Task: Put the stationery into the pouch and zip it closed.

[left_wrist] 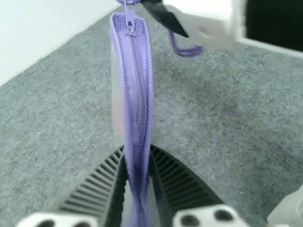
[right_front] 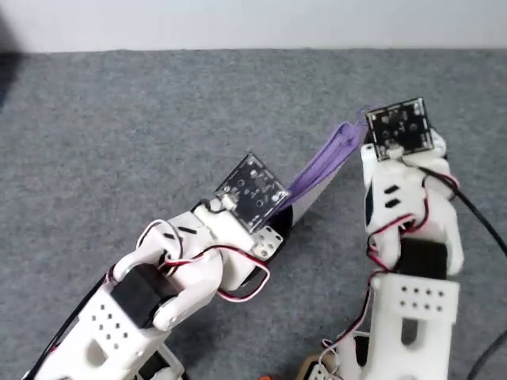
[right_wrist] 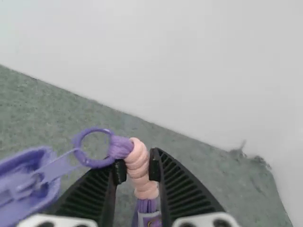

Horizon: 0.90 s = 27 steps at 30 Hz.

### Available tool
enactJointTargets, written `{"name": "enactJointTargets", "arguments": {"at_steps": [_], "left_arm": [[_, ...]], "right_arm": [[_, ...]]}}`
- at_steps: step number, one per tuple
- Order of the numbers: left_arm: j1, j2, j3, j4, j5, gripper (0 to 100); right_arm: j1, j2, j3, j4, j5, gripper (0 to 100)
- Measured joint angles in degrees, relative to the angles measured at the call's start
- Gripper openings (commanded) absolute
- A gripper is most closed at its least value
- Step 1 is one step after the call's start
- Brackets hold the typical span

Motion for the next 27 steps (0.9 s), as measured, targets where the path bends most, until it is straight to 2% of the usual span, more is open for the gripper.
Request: {"name": "enactJointTargets", "arguments": {"at_steps": [6, 19, 21, 24, 27], "left_arm": [[-0.1, -4.2, 4.0, -0.1, 0.0, 1], [-0.1, -5.6, 5.1, -0.1, 0.0, 2], [-0.1, -5.6, 5.1, -0.1, 0.0, 5], [-0.1, -5.7, 5.1, -0.1, 0.0, 16], [-2.0, -7.2, 5.4, 1.8, 3.8, 27]], "right_arm": [[0.0, 5.2, 0.0, -5.0, 0.0, 0.7], [0.6, 5.7, 0.0, -5.7, 0.0, 0.7], [0.6, 5.7, 0.0, -5.0, 0.0, 0.7], [0.8, 5.5, -0.1, -3.3, 0.0, 0.7], [5.0, 6.1, 0.2, -2.5, -0.4, 0.7]]}}
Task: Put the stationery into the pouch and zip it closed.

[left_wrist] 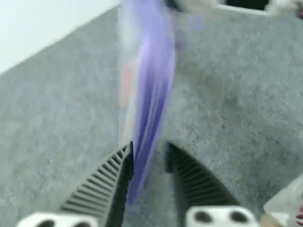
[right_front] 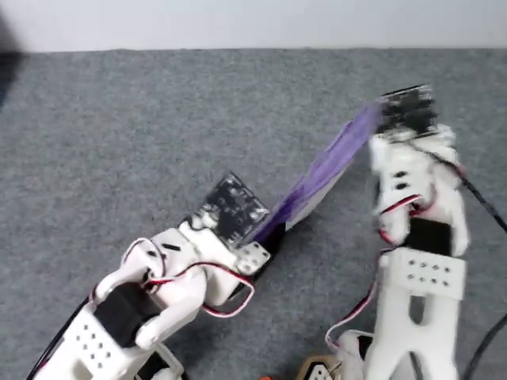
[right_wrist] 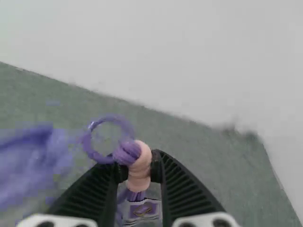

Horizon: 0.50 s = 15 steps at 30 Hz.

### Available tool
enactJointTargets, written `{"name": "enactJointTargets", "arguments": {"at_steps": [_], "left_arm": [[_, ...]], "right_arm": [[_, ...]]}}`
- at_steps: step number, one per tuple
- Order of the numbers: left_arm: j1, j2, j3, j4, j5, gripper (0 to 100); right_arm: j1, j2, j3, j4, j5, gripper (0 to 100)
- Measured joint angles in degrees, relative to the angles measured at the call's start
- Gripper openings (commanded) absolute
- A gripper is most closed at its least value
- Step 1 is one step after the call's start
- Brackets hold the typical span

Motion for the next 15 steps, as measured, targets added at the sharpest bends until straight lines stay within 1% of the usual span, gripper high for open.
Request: {"name": "enactJointTargets", "arguments": {"at_steps": [2, 5, 11, 15], "left_arm": [[-2.5, -0.2, -0.4, 1.4, 4.5, 30], [-6.4, -0.2, -3.9, 4.8, 8.8, 31], [-13.9, -0.7, -9.3, 12.6, 10.0, 31], [-19.6, -0.7, -9.7, 15.1, 10.0, 31]], "right_arm": [[1.0, -0.5, -0.3, 0.5, 0.2, 0.7], [2.5, -0.9, -0.3, 1.1, 0.2, 0.7], [4.4, -0.9, -0.3, 6.3, 0.2, 0.7], [6.5, -1.8, -0.4, 12.0, 0.0, 0.7]]}}
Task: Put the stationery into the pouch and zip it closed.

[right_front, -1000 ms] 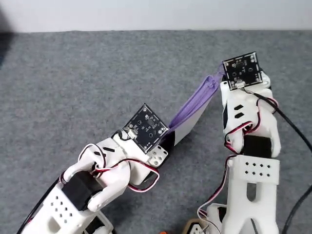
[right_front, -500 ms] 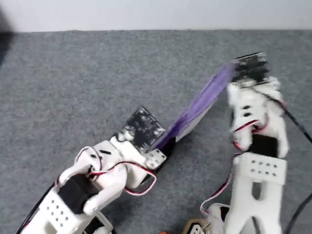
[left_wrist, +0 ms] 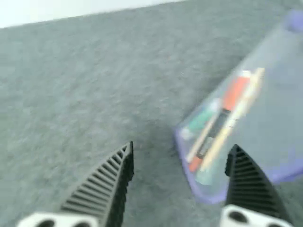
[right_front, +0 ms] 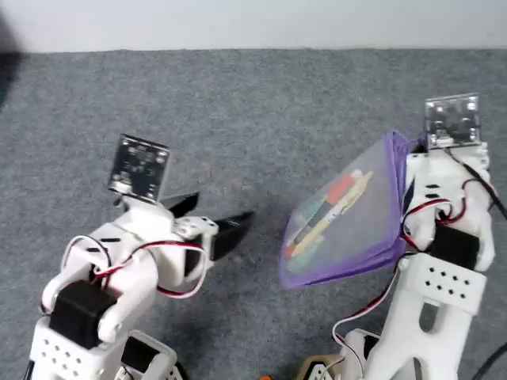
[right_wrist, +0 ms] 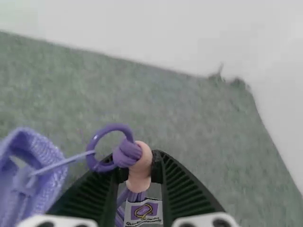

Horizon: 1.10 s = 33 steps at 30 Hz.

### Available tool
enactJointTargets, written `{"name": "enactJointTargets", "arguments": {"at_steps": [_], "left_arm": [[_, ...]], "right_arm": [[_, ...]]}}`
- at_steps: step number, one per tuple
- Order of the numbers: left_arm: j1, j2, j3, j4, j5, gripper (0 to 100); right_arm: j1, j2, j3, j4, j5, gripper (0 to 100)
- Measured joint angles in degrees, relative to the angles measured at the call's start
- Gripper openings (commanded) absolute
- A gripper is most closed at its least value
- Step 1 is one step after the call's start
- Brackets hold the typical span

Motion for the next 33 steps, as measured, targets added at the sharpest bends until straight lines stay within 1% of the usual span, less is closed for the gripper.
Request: {"name": "enactJointTargets", "arguments": {"at_steps": [8, 11, 16, 19, 21, 24, 26, 29, 33], "left_arm": [[-10.4, 0.0, 0.0, 0.2, 0.0, 31], [-14.1, 0.0, 0.0, 0.2, 0.0, 31], [-21.0, 0.0, 0.0, 0.2, 0.0, 31], [-23.5, 0.0, 0.0, 0.2, 0.0, 31], [-24.4, 0.0, 0.0, 0.2, 0.0, 31], [-24.6, 0.0, 0.0, 0.2, 0.0, 31], [-24.6, 0.0, 0.0, 0.2, 0.2, 31], [-24.6, 0.0, 0.0, 0.2, 0.2, 31], [-24.6, 0.0, 0.0, 0.2, 0.4, 31]], "right_arm": [[3.4, -1.6, -0.3, 8.5, 0.3, 0.7], [7.6, -1.6, 0.7, 10.3, 3.4, 0.8], [17.0, -0.5, 5.9, 11.2, 6.9, 1.2], [19.4, -0.4, 6.9, 11.4, 7.3, 2.4], [19.8, -0.4, 6.9, 12.9, 7.3, 7.5], [18.9, -0.3, 6.9, 16.4, 7.3, 18.8], [17.0, -0.4, 6.9, 18.1, 7.3, 23.7], [12.0, -0.4, 6.9, 19.3, 4.7, 24.1], [1.5, -0.4, 6.9, 19.7, -1.9, 24.1]]}}
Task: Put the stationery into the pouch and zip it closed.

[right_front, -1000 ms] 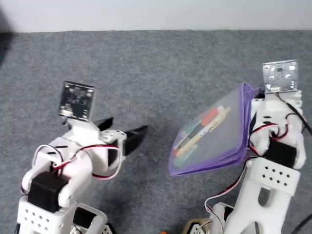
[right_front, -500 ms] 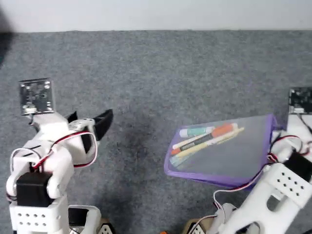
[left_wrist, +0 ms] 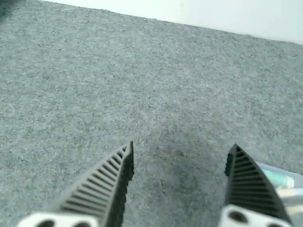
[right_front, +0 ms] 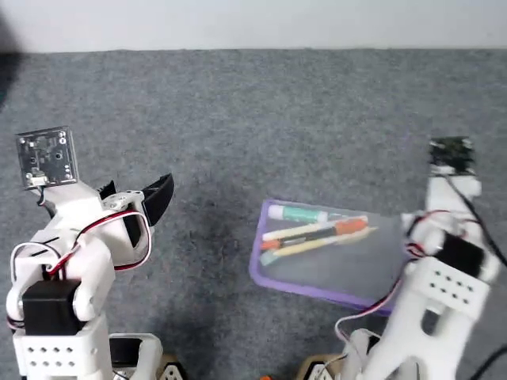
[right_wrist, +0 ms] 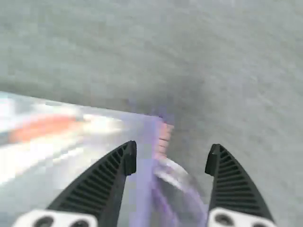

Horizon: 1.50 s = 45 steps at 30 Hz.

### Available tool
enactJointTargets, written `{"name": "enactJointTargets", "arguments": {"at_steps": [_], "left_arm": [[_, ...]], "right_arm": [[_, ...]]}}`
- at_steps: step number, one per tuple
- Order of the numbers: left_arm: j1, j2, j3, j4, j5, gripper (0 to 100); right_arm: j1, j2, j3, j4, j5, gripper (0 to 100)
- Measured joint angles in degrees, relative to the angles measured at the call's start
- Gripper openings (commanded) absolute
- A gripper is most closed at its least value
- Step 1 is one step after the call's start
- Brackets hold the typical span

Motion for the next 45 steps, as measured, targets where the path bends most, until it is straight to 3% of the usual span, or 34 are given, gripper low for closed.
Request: {"name": "enactJointTargets", "arguments": {"at_steps": [6, 16, 21, 24, 30, 37, 41, 45], "left_arm": [[0.0, 0.0, 0.0, 0.1, 0.0, 31], [0.0, 0.0, 0.0, 4.8, 0.0, 31], [0.0, -1.7, 0.0, 5.5, 0.0, 30], [0.0, -5.8, 0.0, 5.5, 0.0, 25], [0.0, -15.5, 5.9, 5.5, 0.0, 1], [0.0, -28.0, 16.4, 0.9, 0.0, 1], [0.0, -34.7, 22.4, -1.2, 0.0, 1], [0.0, -41.0, 28.7, -1.4, -4.6, 1]], "right_arm": [[-14.2, 0.0, 0.0, 0.3, -7.4, 24.1], [-10.3, -0.4, -5.9, 18.2, -8.7, 23.0], [-10.9, -9.2, -8.8, 25.1, -9.0, 10.9], [-13.9, -17.1, -9.0, 28.7, -9.1, 0.9], [-17.4, -29.5, -8.4, 30.6, -16.7, 1.3], [-17.4, -36.7, -2.2, 30.8, -28.0, 0.8], [-17.4, -42.9, 3.1, 30.8, -29.4, 0.8], [-17.5, -51.2, 9.1, 30.8, -29.5, 0.8]]}}
